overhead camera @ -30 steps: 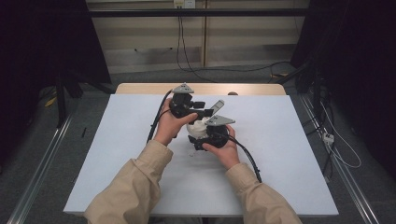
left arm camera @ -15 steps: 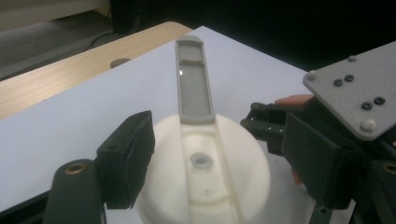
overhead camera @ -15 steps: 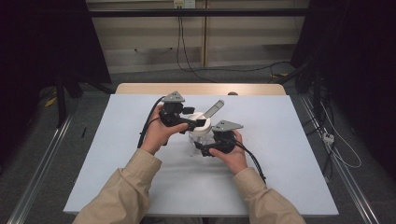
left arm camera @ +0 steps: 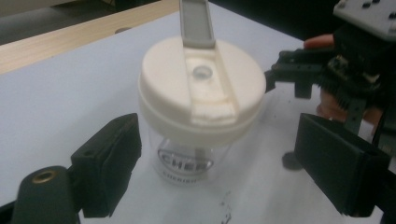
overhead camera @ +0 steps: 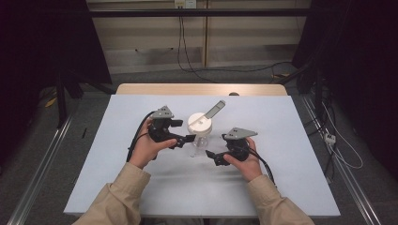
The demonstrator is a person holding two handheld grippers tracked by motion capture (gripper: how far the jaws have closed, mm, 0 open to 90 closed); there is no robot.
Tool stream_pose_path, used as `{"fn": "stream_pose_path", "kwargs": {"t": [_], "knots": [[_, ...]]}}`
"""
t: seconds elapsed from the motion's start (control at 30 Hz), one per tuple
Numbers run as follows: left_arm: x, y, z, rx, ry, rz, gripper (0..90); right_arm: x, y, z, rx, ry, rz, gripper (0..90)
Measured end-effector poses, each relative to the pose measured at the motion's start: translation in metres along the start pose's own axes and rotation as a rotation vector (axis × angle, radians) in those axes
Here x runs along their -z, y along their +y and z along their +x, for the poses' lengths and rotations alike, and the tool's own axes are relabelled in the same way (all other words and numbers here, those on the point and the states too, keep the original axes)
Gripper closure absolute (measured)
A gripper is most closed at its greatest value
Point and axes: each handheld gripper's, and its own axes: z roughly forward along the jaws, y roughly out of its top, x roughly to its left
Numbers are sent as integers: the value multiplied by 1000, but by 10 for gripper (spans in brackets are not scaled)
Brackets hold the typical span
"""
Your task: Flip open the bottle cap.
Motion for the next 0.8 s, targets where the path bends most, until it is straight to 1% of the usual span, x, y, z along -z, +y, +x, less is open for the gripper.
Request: {"fn": "stream_pose_path", "kwargs": {"t": [0.07,0.13,0.27,0.33,0.4,0.47,0.6,0.73,0.8], "knots": [[3,-5,0,-2,4,6,136,4,-2,-1,1,-2,1,59],[5,-11,0,6,-4,-2,131,8,-4,-1,-3,-2,-1,60],[9,-22,1,15,0,10,127,14,-7,-2,-4,1,-4,61],[12,-26,0,17,0,8,125,16,-8,-2,-4,1,-5,62],[15,-30,0,15,10,1,125,19,-10,-1,0,0,-3,62],[18,-34,0,22,10,5,125,22,-11,-1,3,0,-4,62],[23,-43,1,31,12,-3,125,28,-14,-1,0,-2,-12,64],[27,-50,1,22,18,10,125,34,-16,-2,-6,-1,-18,66],[29,-52,1,24,17,7,125,36,-18,-2,-6,-3,-18,66]]}}
